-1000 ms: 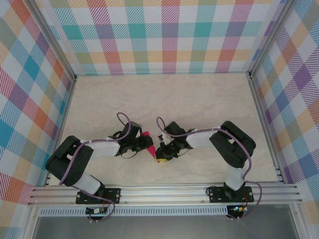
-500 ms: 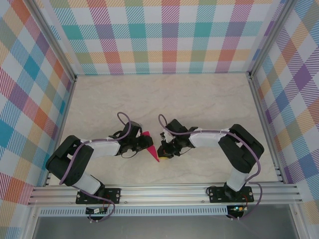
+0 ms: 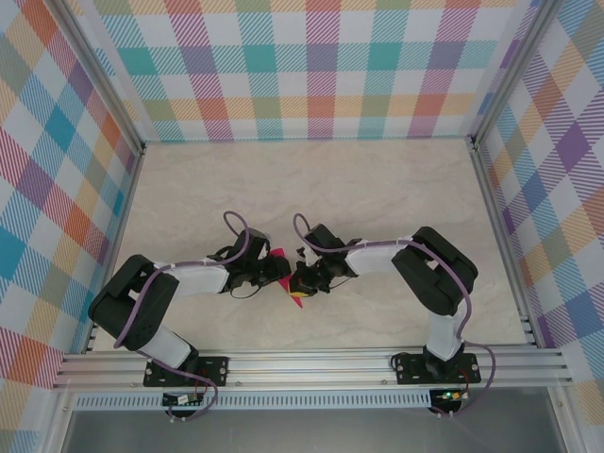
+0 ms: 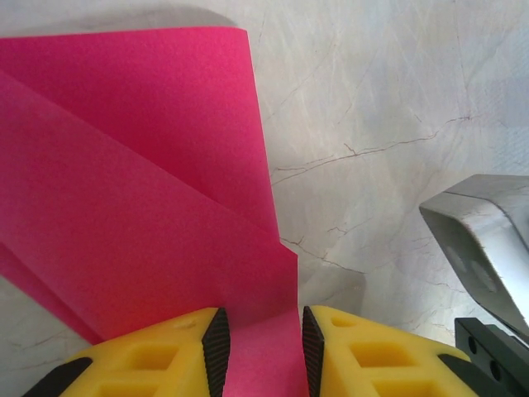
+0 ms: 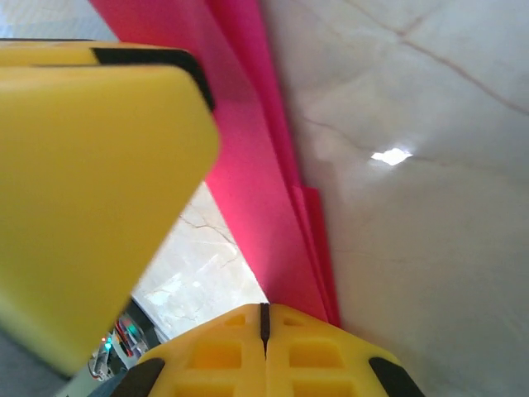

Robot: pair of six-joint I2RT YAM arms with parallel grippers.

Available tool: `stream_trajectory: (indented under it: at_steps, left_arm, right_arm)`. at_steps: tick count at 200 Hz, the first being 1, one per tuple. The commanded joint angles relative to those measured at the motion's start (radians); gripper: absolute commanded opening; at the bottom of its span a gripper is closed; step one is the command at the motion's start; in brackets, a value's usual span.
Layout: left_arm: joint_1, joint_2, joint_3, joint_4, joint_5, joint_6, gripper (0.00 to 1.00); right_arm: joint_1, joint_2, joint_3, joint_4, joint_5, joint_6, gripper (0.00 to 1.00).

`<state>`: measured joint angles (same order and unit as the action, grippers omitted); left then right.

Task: Fold a paper plane with a square sheet of paper (pick it up from the middle)
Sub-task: Fold the wing for the fifth time at the center of the table.

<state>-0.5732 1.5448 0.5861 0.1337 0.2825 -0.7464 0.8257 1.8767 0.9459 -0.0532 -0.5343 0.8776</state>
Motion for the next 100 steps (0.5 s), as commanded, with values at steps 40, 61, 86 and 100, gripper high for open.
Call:
stream_trajectory:
  at_steps: [40, 61, 86, 100]
  left_arm:
    - [0.007, 0.067, -0.021, -0.09, -0.032, 0.013, 0.33]
    - [0.007, 0.078, -0.013, -0.098, -0.033, 0.013, 0.33]
    - [0.007, 0.089, -0.014, -0.094, -0.034, 0.009, 0.33]
    - [0.007, 0.092, -0.015, -0.088, -0.029, 0.006, 0.33]
  right_arm:
    - [0.01, -0.033, -0.103, -0.127, -0.013, -0.058, 0.01]
    - [0.015, -0.055, -0.117, -0.147, -0.021, -0.077, 0.01]
    - [0.019, -0.071, -0.13, -0.174, -0.032, -0.099, 0.02]
    - [0.02, -0.082, -0.135, -0.189, -0.024, -0.11, 0.02]
